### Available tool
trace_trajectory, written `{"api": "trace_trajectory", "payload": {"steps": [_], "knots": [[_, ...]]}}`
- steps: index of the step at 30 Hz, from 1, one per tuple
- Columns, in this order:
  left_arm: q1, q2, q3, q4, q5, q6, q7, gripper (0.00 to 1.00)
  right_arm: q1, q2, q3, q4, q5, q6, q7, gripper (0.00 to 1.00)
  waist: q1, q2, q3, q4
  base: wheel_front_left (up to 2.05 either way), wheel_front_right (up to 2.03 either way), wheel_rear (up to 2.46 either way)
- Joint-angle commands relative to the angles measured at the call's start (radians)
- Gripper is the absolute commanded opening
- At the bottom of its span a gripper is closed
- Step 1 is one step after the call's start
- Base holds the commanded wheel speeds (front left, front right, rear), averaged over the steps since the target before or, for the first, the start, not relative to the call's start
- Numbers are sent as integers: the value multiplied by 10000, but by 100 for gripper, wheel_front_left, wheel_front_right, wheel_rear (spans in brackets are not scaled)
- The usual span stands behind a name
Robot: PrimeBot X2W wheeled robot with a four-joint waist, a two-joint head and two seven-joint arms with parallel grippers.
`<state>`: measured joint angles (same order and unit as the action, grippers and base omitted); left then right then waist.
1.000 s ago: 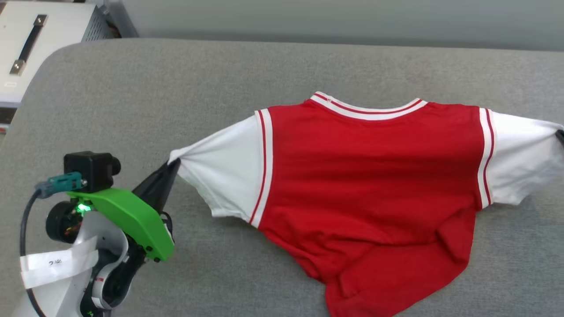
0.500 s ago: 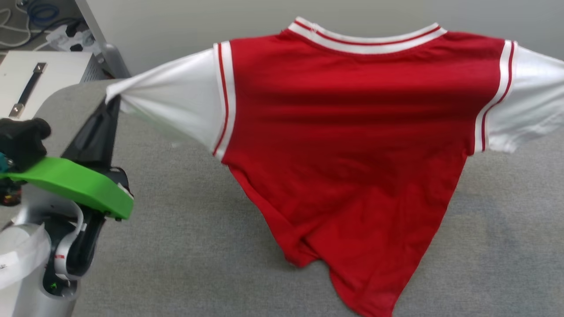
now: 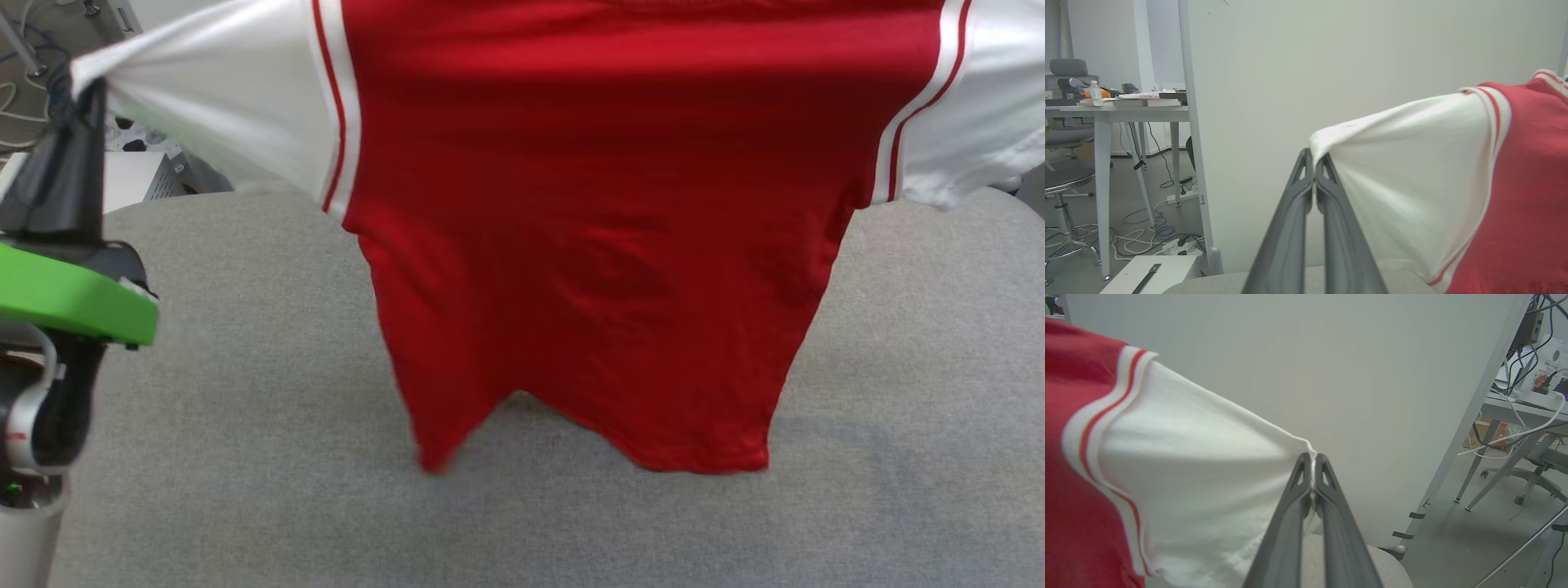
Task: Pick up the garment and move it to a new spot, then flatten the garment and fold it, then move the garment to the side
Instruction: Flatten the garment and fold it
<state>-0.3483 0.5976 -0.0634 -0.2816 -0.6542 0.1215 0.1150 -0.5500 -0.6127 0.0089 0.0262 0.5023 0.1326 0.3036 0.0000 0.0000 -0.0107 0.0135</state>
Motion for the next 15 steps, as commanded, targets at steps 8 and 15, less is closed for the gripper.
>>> {"api": "trace_trajectory", "payload": {"steps": [8,15], "knots": [[-1040,633,363,12,-134,-229,207,0,-1138,-158,-179,160,-153,-19,-185,0,0,0,980,-52,0,0,0],[-2390,921,214,517,-220,-629,417,0,-2442,-280,136,685,-300,-19,-474,0,0,0,2160,37,0,0,0]]}}
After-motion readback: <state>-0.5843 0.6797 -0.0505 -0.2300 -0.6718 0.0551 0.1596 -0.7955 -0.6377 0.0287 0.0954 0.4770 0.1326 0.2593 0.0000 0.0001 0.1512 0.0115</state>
